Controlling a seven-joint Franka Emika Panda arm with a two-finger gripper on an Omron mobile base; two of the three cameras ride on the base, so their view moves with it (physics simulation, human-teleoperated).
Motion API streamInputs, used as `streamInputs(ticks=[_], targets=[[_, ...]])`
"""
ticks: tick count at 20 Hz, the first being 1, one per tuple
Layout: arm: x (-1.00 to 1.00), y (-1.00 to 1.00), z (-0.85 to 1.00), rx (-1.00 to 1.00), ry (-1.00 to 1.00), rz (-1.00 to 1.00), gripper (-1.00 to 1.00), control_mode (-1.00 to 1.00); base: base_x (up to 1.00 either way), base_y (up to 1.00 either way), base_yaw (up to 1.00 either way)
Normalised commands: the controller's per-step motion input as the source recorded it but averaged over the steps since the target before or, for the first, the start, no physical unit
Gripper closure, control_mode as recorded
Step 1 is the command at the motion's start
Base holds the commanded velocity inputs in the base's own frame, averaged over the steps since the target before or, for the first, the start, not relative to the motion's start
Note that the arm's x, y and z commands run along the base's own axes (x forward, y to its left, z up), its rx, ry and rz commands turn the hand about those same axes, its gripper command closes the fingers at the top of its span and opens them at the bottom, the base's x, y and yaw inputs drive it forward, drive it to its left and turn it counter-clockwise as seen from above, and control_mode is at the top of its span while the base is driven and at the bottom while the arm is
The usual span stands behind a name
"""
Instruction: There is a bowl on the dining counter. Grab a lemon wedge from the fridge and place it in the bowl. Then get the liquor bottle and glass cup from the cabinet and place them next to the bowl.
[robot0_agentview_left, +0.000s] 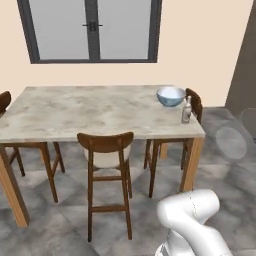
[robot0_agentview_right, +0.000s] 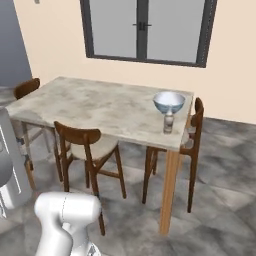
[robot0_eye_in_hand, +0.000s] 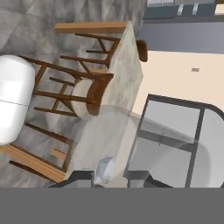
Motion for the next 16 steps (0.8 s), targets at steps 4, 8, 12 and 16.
streamInputs(ticks=[4,8,12,16], targets=[[0.00,0.00,0.00,0.00,0.00,0.00,1.00,1.00,0.01,-0.90,0.28],[0.00,0.00,0.00,0.00,0.00,0.00,1.00,1.00,0.10,-0.85,0.29],[0.00,0.00,0.00,0.00,0.00,0.00,1.00,1.00,0.15,-0.81,0.30],[0.00,0.00,0.00,0.00,0.00,0.00,1.00,1.00,0.21,-0.81,0.30]])
